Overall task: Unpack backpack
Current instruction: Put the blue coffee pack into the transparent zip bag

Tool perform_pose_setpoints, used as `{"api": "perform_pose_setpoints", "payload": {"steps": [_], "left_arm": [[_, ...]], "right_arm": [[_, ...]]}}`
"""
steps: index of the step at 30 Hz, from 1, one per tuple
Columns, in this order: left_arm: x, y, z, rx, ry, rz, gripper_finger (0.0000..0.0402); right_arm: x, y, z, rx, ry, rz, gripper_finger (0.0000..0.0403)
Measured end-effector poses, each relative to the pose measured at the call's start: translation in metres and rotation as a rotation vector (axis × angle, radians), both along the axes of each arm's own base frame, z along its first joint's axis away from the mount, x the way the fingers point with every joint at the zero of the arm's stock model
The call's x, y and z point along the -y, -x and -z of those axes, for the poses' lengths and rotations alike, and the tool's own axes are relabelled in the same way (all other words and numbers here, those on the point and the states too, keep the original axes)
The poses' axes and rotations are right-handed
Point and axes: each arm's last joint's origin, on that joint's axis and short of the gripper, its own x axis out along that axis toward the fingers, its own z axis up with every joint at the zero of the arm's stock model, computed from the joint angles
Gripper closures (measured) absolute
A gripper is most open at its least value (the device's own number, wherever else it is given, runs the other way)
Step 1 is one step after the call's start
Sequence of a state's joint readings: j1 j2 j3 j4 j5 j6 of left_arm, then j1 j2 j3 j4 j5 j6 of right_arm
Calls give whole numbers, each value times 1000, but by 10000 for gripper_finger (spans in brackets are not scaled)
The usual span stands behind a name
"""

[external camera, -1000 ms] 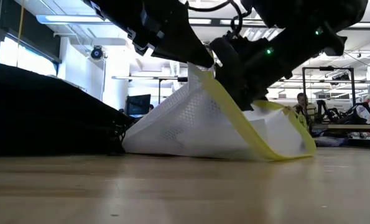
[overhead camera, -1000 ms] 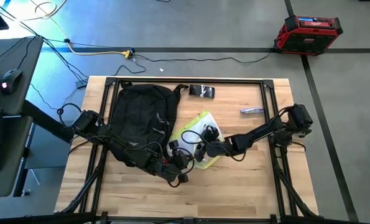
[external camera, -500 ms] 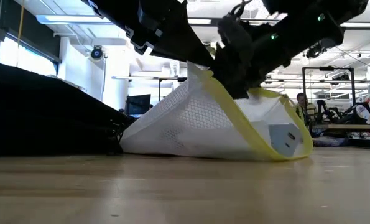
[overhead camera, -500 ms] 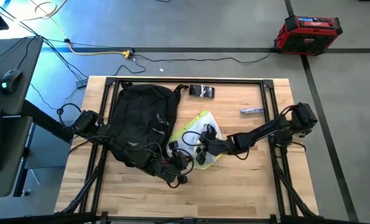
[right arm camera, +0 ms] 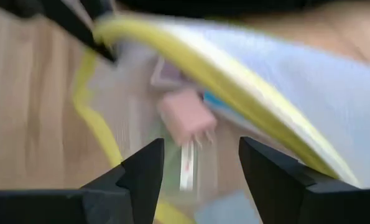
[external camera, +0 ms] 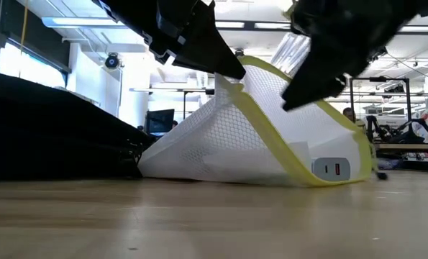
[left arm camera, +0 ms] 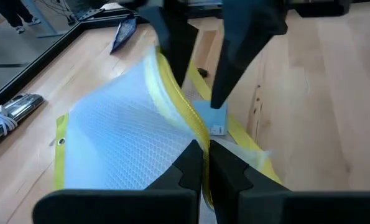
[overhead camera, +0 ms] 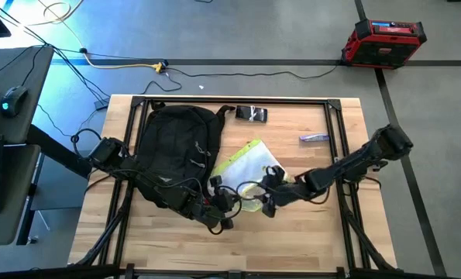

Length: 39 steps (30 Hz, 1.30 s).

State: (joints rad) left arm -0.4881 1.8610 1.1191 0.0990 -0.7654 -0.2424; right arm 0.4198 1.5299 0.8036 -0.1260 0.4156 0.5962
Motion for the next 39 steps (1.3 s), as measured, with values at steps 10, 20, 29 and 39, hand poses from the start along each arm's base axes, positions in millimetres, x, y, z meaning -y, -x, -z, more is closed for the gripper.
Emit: {"api": "perform_pose_setpoints", "payload": {"steps": [10, 20, 29, 39], "left_arm": [[0, 0, 0, -1, -2, -2, 402], [0, 0, 0, -4, -1, 1, 402], [-1, 0, 1, -10, -3, 2, 402], [-1, 1, 2, -21, 5, -1, 402]], "right_arm": [[1, 8, 26, -130, -12, 204, 221], [11, -4, 34, -85, 43, 255, 220], [14, -9, 28, -159, -14, 226, 126], [12, 5, 38, -218, -100, 355, 77]]}}
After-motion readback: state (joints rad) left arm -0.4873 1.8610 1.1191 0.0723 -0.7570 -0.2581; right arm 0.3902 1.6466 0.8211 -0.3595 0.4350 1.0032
